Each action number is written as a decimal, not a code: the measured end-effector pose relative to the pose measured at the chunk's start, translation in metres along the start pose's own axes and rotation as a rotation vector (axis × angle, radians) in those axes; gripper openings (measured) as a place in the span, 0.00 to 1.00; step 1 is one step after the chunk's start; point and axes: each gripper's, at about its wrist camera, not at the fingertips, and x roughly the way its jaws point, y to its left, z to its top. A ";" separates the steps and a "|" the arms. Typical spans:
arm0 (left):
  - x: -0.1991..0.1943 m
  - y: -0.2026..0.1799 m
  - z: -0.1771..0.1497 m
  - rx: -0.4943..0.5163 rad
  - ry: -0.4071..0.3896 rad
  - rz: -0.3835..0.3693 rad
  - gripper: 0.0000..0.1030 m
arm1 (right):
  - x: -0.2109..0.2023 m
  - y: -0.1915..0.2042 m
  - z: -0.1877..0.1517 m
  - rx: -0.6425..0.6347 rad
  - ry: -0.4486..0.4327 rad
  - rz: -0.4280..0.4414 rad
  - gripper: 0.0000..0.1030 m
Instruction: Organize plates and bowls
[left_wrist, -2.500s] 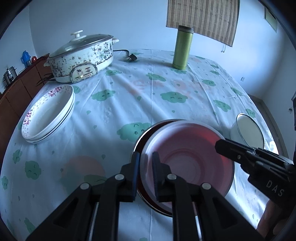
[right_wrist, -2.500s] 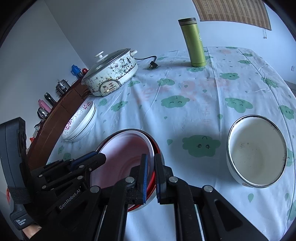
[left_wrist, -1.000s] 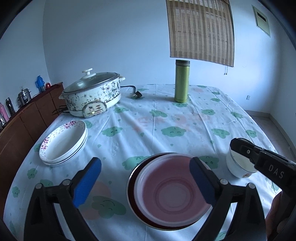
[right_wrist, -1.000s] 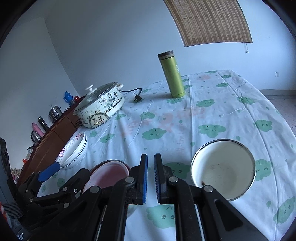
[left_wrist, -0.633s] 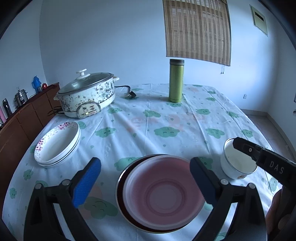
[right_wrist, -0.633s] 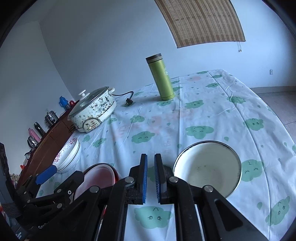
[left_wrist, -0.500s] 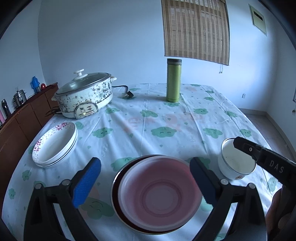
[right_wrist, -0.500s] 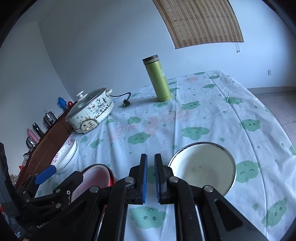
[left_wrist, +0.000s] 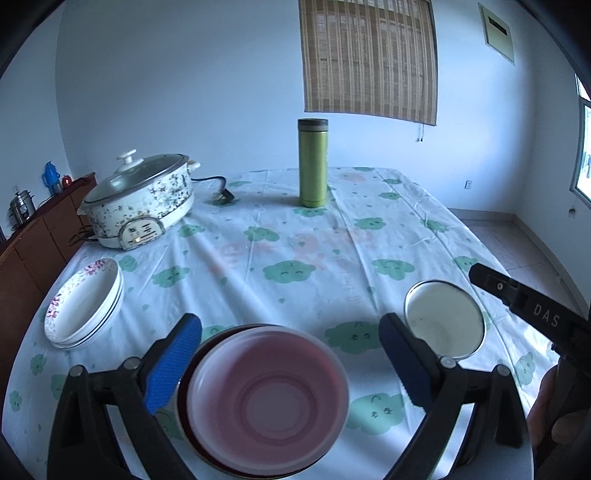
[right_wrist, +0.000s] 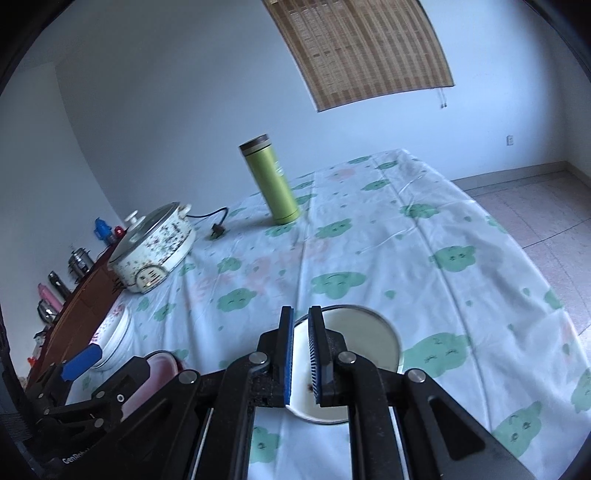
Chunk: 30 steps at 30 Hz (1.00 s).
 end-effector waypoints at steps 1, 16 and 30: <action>0.001 -0.002 0.001 0.003 0.001 -0.001 0.95 | -0.001 -0.002 0.001 0.000 -0.003 -0.005 0.09; 0.013 -0.031 0.018 0.025 0.029 -0.092 0.95 | -0.012 -0.039 0.014 0.072 -0.041 -0.067 0.09; 0.034 -0.065 0.025 0.080 0.085 -0.133 0.95 | -0.014 -0.064 0.021 0.133 -0.016 -0.093 0.09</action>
